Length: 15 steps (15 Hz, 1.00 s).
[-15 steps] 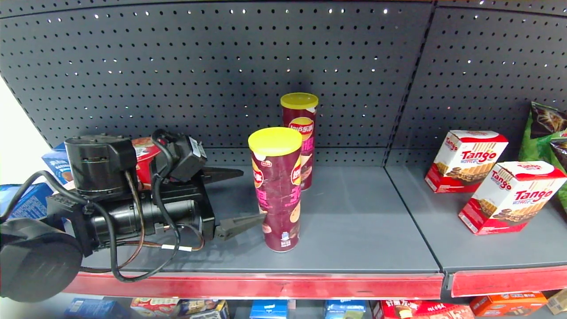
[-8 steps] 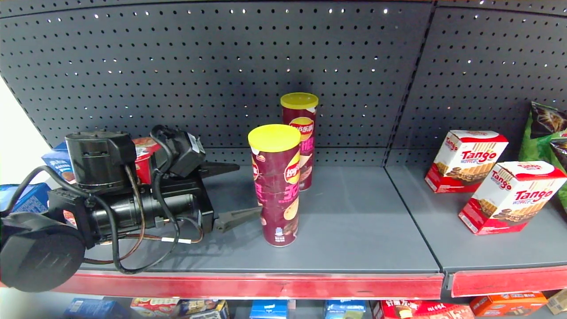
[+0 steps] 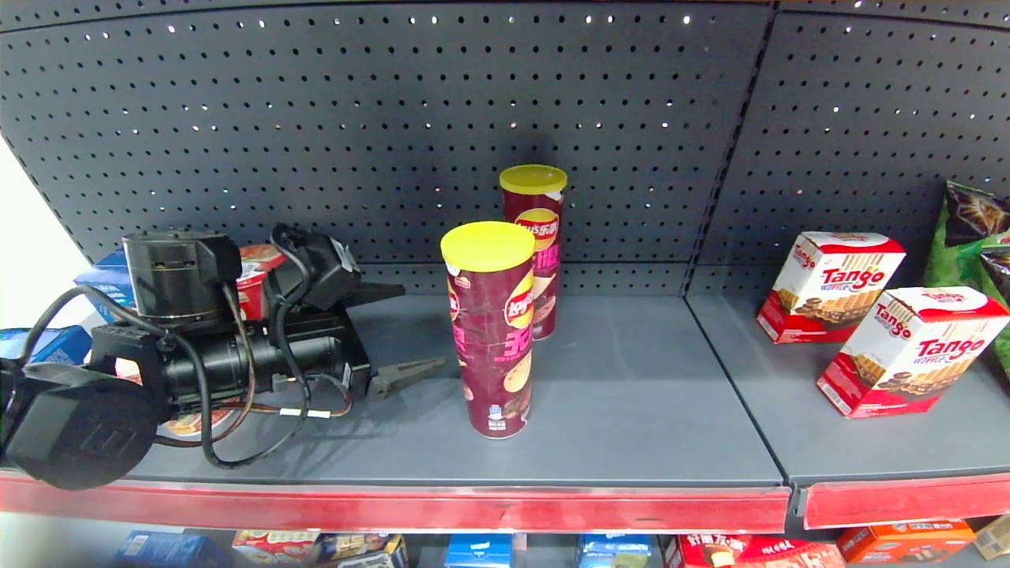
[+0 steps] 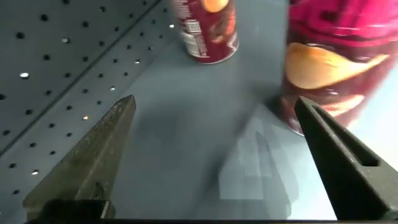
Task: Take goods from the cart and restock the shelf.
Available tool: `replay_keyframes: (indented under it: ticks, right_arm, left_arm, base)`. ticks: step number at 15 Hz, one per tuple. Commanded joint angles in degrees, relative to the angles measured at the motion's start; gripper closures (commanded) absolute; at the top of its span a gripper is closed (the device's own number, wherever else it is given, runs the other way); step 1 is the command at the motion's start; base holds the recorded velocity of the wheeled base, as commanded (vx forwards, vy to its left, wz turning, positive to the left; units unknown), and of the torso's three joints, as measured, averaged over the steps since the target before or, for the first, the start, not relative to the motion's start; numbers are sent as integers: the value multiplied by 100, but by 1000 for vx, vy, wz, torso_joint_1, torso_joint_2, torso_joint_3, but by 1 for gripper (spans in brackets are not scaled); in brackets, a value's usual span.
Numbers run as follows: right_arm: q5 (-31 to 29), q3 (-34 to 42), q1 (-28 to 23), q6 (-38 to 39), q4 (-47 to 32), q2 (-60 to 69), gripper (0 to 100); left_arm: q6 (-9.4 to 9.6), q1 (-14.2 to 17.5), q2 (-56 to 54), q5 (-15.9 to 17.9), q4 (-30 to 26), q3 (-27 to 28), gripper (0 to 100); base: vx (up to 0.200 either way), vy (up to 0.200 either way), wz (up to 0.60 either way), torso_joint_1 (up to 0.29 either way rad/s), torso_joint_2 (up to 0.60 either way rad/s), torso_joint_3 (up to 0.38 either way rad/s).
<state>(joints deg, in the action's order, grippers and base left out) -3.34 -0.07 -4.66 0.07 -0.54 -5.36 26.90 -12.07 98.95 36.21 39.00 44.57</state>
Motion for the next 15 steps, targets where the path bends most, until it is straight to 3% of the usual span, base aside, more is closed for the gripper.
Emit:
replay_keyframes:
  ticks: [1,5,8,9,10,12,13,15]
  right_arm:
    - [0,-1,0,-7,1,-9,0]
    - [0,-1,0,1,1,-9,0]
    - [0,7,0,-7,1,-9,0]
    - [0,7,0,1,1,-9,0]
    - [0,-1,0,1,1,-9,0]
    - [0,-1,0,-7,1,-9,0]
    - [0,-1,0,1,1,-9,0]
    - [0,-1,0,-7,1,-9,0]
  left_arm:
    - [8,3,-69,9,11,-10,0]
    - [52,3,-623,273,108,-959,0]
    - [43,-50,-737,765,90,-1099,0]
    - [25,-68,-728,774,64,-1038,0]
    - [-124,-155,-693,783,55,-924,0]
    - [-748,-402,-623,774,55,-757,0]
    - [-933,-463,-587,739,55,-660,0]
    - [-1003,-595,-456,704,55,-449,0]
  base:
    - [0,0,0,0,0,0]
    - [0,0,0,0,0,0]
    - [0,0,0,0,0,0]
    - [0,0,0,0,0,0]
    - [0,0,0,0,0,0]
    - [0,0,0,0,0,0]
    - [0,0,0,0,0,0]
    - [0,0,0,0,0,0]
